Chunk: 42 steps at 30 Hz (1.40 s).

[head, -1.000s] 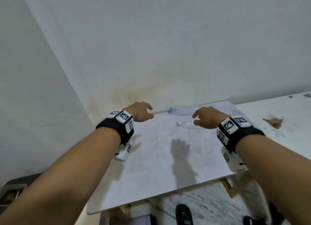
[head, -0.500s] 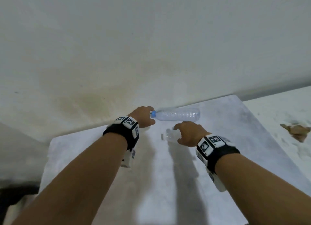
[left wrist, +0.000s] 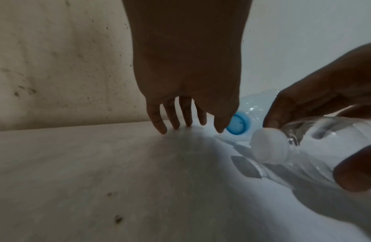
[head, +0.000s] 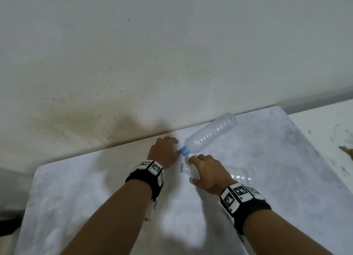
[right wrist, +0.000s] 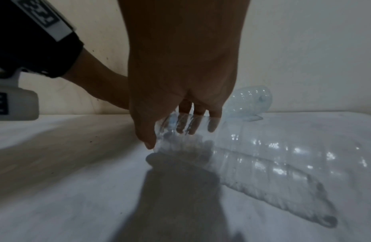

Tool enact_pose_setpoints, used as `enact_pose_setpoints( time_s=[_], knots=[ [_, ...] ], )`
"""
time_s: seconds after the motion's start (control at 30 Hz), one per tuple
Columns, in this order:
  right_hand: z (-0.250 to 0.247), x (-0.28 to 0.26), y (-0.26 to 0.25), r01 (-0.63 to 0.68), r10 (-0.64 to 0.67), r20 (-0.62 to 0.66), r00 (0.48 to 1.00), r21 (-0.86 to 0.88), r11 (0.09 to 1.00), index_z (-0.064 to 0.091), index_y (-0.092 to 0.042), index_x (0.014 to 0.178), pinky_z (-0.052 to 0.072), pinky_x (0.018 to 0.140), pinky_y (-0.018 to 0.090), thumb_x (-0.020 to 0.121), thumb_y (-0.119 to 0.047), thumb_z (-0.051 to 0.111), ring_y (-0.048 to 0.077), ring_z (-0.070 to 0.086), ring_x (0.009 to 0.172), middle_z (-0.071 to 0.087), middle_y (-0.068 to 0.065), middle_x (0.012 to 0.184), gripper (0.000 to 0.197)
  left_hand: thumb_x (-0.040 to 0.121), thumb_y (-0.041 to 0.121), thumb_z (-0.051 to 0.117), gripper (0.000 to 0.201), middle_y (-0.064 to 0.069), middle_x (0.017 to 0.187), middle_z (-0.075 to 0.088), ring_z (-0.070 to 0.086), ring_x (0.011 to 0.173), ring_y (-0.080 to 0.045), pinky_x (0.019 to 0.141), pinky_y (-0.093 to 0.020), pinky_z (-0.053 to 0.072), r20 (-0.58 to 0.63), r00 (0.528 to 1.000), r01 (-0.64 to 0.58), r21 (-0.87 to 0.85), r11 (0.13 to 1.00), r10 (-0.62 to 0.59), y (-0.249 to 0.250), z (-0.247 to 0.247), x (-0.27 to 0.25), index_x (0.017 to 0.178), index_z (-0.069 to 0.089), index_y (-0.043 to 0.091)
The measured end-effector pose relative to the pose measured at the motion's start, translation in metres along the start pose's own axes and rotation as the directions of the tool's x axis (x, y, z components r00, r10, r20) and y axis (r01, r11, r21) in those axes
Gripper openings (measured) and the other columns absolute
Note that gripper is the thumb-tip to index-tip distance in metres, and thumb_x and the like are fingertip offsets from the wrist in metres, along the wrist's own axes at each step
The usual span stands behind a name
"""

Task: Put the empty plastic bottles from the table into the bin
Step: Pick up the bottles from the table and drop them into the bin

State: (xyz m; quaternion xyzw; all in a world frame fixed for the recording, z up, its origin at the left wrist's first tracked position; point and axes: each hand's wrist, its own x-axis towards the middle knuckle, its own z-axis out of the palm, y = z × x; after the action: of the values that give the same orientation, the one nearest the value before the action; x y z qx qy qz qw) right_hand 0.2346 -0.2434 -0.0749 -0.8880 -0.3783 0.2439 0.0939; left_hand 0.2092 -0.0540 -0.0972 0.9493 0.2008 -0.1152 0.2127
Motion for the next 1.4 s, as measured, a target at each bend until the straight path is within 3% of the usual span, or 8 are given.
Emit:
enact_pose_setpoints(
  time_s=[0.17, 0.3, 0.43, 0.53, 0.73, 1.07, 1.23, 1.4],
  knots=[
    [0.005, -0.012, 0.0, -0.012, 0.013, -0.017, 1.0, 0.07, 0.997, 0.045, -0.027, 0.132, 0.05, 0.088, 0.041, 0.078, -0.041, 0.064, 0.031, 0.055, 0.106, 0.058, 0.005, 0.122, 0.059, 0.065, 0.048, 0.059, 0.075, 0.003, 0.139, 0.051, 0.047, 0.128, -0.022, 0.108, -0.044, 0.04, 0.097, 0.992, 0.092, -0.187, 0.978, -0.075, 0.013, -0.001, -0.006, 0.137, 0.044, 0.032],
    [0.004, -0.023, 0.016, -0.014, 0.017, -0.023, 1.0, 0.122, 0.992, 0.043, -0.029, 0.133, 0.053, 0.086, 0.044, 0.073, -0.045, 0.065, 0.031, 0.059, 0.103, 0.059, 0.003, 0.12, 0.066, 0.065, 0.06, 0.067, 0.067, 0.002, 0.119, 0.062, 0.058, 0.112, -0.017, 0.1, -0.035, 0.046, 0.208, 0.978, 0.012, -0.178, 0.984, 0.026, 0.032, 0.003, 0.001, 0.122, 0.061, 0.026],
    [0.007, -0.034, 0.041, -0.036, 0.037, -0.002, 0.999, 0.179, 0.983, 0.049, -0.029, 0.12, 0.053, 0.084, 0.04, 0.068, -0.045, 0.069, 0.03, 0.06, 0.101, 0.058, 0.001, 0.119, 0.058, 0.076, 0.047, 0.072, 0.04, -0.001, 0.106, 0.072, 0.064, 0.097, -0.018, 0.085, -0.03, 0.05, 0.231, 0.967, -0.074, -0.153, 0.985, 0.109, 0.043, 0.012, 0.006, 0.102, 0.072, 0.017],
    [0.007, -0.038, 0.048, -0.046, 0.049, -0.013, 0.999, 0.18, 0.983, 0.05, -0.027, 0.114, 0.051, 0.081, 0.036, 0.069, -0.043, 0.071, 0.029, 0.059, 0.098, 0.06, 0.002, 0.111, 0.053, 0.08, 0.041, 0.07, 0.03, -0.004, 0.094, 0.073, 0.065, 0.09, -0.021, 0.076, -0.027, 0.046, 0.175, 0.978, -0.082, -0.192, 0.978, 0.116, 0.043, 0.014, 0.005, 0.095, 0.074, 0.016],
    [-0.005, -0.048, 0.023, -0.069, 0.084, -0.096, 0.992, 0.155, 0.986, 0.055, -0.026, 0.116, 0.052, 0.083, 0.04, 0.069, -0.053, 0.07, 0.03, 0.058, 0.101, 0.065, 0.002, 0.109, 0.056, 0.074, 0.045, 0.07, 0.028, 0.002, 0.085, 0.072, 0.065, 0.085, -0.021, 0.079, -0.034, 0.053, -0.056, 0.995, -0.096, -0.249, 0.964, 0.085, 0.027, -0.015, -0.029, 0.088, 0.074, 0.022],
    [-0.03, -0.107, -0.098, 0.073, 0.047, -0.291, 0.955, 0.388, 0.919, 0.053, -0.021, 0.113, 0.051, 0.087, 0.038, 0.072, -0.039, 0.08, 0.024, 0.062, 0.102, 0.066, 0.001, 0.114, 0.053, 0.073, 0.049, 0.076, 0.035, 0.002, 0.094, 0.069, 0.064, 0.083, -0.015, 0.082, -0.034, 0.055, -0.446, 0.895, -0.175, -0.327, 0.929, 0.012, -0.04, -0.113, -0.189, 0.097, 0.071, 0.024],
    [-0.009, -0.168, -0.189, 0.2, -0.048, -0.309, 0.95, 0.481, 0.854, 0.057, -0.02, 0.109, 0.046, 0.078, 0.022, 0.071, -0.037, 0.083, 0.017, 0.062, 0.092, 0.065, -0.005, 0.105, 0.049, 0.072, 0.058, 0.072, 0.038, 0.005, 0.091, 0.068, 0.065, 0.082, -0.014, 0.078, -0.036, 0.055, -0.465, 0.885, -0.156, -0.251, 0.955, 0.022, -0.089, -0.137, -0.312, 0.092, 0.068, 0.026],
    [0.033, -0.213, -0.256, 0.21, -0.126, -0.198, 0.972, 0.496, 0.842, 0.058, -0.024, 0.105, 0.054, 0.082, 0.031, 0.066, -0.049, 0.083, 0.016, 0.066, 0.09, 0.068, -0.005, 0.103, 0.053, 0.07, 0.061, 0.072, 0.036, 0.013, 0.079, 0.069, 0.065, 0.074, -0.004, 0.074, -0.031, 0.055, -0.369, 0.929, -0.072, -0.201, 0.977, -0.007, -0.141, -0.137, -0.421, 0.083, 0.068, 0.028]
  ],
)
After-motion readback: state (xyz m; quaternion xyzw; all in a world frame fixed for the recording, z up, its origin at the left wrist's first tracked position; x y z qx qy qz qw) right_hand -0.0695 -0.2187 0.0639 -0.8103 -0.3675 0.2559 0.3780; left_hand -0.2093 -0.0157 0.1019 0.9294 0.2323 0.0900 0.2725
